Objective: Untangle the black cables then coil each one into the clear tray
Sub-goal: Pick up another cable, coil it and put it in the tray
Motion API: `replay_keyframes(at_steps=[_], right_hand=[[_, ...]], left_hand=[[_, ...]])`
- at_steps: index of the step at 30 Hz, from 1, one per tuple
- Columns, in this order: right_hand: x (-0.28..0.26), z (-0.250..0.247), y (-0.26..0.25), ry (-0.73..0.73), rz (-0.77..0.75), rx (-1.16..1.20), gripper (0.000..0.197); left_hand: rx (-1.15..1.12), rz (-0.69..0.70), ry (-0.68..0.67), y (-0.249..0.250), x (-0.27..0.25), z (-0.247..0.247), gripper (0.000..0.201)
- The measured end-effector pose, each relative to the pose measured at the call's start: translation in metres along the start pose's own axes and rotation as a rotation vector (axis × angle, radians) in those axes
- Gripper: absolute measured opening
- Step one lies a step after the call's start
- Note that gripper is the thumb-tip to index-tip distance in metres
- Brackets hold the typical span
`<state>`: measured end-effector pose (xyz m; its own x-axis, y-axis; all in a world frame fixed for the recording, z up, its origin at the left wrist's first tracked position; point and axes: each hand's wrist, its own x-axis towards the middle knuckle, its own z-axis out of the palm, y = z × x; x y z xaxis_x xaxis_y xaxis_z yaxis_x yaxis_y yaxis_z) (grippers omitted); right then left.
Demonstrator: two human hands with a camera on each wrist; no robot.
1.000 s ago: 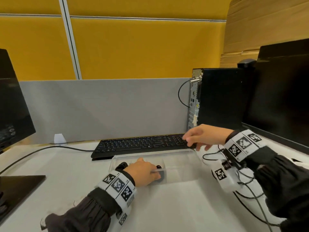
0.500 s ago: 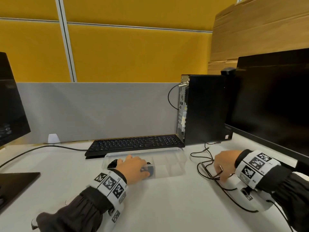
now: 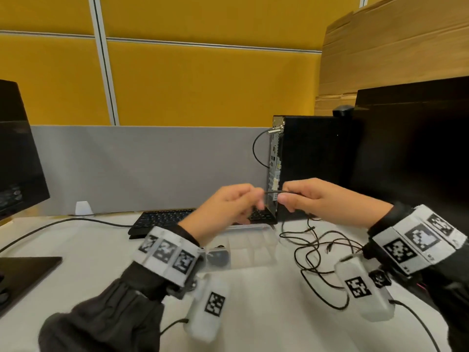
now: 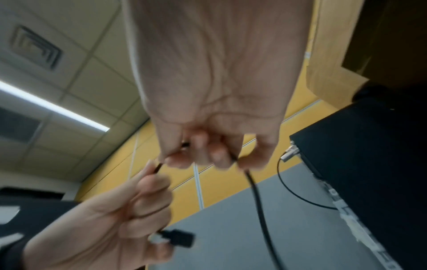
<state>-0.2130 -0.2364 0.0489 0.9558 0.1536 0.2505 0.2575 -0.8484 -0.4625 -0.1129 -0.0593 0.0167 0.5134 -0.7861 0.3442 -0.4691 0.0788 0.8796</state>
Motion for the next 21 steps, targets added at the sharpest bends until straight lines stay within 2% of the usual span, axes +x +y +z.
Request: replay_keyframes(at_steps=[3, 5, 7, 9, 11, 12, 15, 19, 21], right_hand=[[-0.006, 0.004, 0.017, -0.130, 0.127, 0.101, 0.032], [-0.012, 0.014, 0.034, -0.184, 0.231, 0.133, 0.034], [-0.021, 0.022, 0.055, -0.204, 0.327, 0.084, 0.034], [-0.033, 0.025, 0.079, -0.171, 0.429, 0.041, 0.034], [-0.043, 0.023, 0.098, -0.063, 0.521, 0.053, 0.033], [-0.045, 0.023, 0.102, 0.001, 0.546, 0.068, 0.034], [-0.032, 0.028, 0.082, 0.091, 0.537, 0.176, 0.035], [0.006, 0.047, 0.011, 0.094, 0.379, 0.348, 0.032], [0.021, 0.057, -0.024, 0.060, 0.269, 0.404, 0.033]], left_hand=[[0.064, 0.028, 0.199, 0.005, -0.010, -0.041, 0.031], [0.052, 0.019, 0.382, 0.005, -0.015, -0.068, 0.033], [-0.112, -0.006, 0.605, 0.007, -0.021, -0.097, 0.034], [-0.374, -0.030, 0.799, 0.008, -0.034, -0.127, 0.033], [-0.648, -0.028, 0.915, 0.006, -0.049, -0.153, 0.034], [-0.712, -0.037, 0.948, 0.002, -0.056, -0.160, 0.034], [-0.674, -0.067, 0.917, -0.011, -0.059, -0.145, 0.033], [-0.594, -0.048, 0.590, 0.002, -0.043, -0.077, 0.018], [-0.467, -0.001, 0.466, 0.016, -0.037, -0.050, 0.011]])
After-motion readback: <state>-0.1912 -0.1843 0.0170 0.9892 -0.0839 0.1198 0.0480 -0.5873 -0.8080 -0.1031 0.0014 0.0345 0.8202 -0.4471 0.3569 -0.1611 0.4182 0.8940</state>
